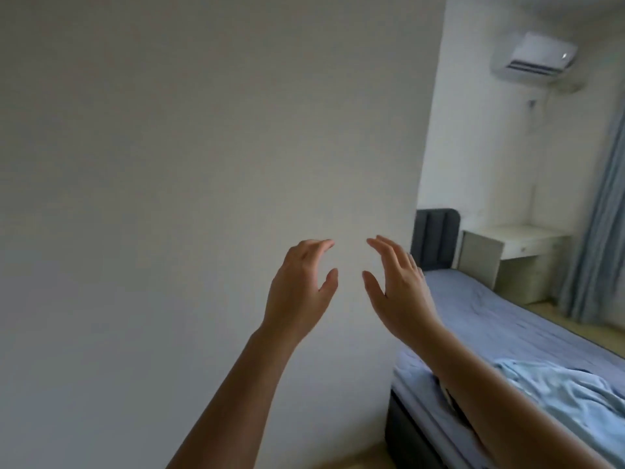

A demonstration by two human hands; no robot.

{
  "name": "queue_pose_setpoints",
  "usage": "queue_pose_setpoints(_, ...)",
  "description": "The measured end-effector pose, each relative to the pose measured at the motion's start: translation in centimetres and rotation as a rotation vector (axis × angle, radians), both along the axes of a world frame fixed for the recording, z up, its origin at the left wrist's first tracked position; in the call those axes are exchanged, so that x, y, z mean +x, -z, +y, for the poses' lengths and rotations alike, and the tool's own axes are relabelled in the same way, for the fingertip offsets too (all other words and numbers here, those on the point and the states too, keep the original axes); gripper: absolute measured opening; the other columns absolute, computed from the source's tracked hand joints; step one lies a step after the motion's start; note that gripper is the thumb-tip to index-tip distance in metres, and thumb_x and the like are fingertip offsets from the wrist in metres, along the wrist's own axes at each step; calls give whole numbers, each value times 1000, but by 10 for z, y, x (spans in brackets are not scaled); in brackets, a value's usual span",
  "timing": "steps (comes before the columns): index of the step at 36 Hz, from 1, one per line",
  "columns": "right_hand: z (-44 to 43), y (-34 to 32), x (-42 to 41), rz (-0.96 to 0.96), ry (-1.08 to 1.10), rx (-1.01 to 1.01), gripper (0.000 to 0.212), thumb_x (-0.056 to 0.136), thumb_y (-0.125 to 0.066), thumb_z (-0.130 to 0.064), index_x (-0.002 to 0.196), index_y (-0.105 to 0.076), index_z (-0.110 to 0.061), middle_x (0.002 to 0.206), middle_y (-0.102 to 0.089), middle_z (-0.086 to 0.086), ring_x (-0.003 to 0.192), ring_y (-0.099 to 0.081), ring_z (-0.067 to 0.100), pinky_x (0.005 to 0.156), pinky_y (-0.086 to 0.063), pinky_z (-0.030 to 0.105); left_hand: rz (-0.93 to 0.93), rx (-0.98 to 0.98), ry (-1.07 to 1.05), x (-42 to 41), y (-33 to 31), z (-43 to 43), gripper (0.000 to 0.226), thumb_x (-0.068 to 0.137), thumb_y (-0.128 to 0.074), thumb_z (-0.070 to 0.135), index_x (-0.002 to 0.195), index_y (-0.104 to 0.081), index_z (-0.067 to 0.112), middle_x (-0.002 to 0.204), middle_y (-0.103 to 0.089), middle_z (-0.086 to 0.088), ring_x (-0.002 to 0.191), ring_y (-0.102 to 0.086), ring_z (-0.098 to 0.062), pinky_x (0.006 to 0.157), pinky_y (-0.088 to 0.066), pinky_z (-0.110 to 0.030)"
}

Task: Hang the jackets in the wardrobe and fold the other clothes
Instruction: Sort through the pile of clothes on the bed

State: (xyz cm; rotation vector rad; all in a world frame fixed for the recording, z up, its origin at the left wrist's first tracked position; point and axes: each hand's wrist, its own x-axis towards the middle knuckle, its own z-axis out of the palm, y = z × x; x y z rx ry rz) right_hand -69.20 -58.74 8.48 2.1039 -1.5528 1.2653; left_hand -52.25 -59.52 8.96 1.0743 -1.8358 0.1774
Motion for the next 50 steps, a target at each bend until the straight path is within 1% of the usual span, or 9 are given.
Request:
queue_pose_setpoints(6,-17,-14,-151,34,229,26,52,93,-54,-24,142,-38,-16,149,-37,5,136,-36,24,110,-31,42,-8,-40,160,-150,-6,-56,41,92,-59,24,131,-54,12,129,-58,-3,120,-52,-17,97,-34,-18)
queue_pose_setpoints(12,-36,-12,-253,42,386,28,51,91,-57,-23,140,-41,-16,147,-39,4,135,-37,24,108,-34,44,7,-40,336,-260,-1,-98,41,89,-64,20,129,-55,11,126,-60,-5,116,-55,-18,95,-37,-18)
queue_pose_setpoints(18,-66,5,-323,-6,504,39,51,88,-60,-21,137,-44,-15,145,-41,4,133,-40,23,109,-35,42,21,-27,485,-344,6,-148,44,91,-62,20,132,-51,10,126,-58,-6,118,-53,-18,95,-40,-20)
queue_pose_setpoints(25,-123,23,-387,-20,656,31,54,87,-64,-17,136,-45,-13,144,-42,7,132,-42,25,107,-35,41,-17,-31,659,-430,18,-228,43,90,-62,19,131,-51,10,126,-58,-4,118,-51,-15,96,-36,-18)
queue_pose_setpoints(29,-159,31,-421,-81,761,30,54,85,-66,-14,135,-46,-12,143,-43,8,131,-43,27,104,-36,41,-86,-16,772,-477,23,-278,42,89,-62,19,129,-52,12,126,-58,-2,117,-51,-14,92,-42,-19)
queue_pose_setpoints(33,-188,47,-455,-114,830,41,53,85,-66,-13,135,-47,-11,142,-44,8,131,-43,27,104,-38,43,-137,8,853,-525,35,-322,41,89,-62,19,128,-53,12,125,-58,-3,115,-52,-15,89,-36,-15)
queue_pose_setpoints(40,-213,112,-521,-232,944,163,51,86,-67,-14,133,-48,-11,140,-45,7,129,-44,27,101,-40,43,-240,172,965,-614,109,-359,42,88,-61,19,130,-53,14,129,-55,-1,120,-48,-17,95,-42,-25)
queue_pose_setpoints(47,-226,200,-603,-318,992,409,51,89,-62,-17,136,-44,-12,142,-42,6,129,-42,25,101,-40,40,-405,371,996,-694,201,-384,41,90,-60,21,129,-52,15,130,-53,-1,121,-47,-18,97,-40,-27)
queue_pose_setpoints(50,-235,247,-641,-339,998,523,54,90,-60,-22,140,-41,-15,143,-40,2,130,-41,22,100,-38,36,-452,455,960,-724,245,-396,39,91,-57,24,129,-51,17,130,-50,1,121,-45,-17,92,-41,-25)
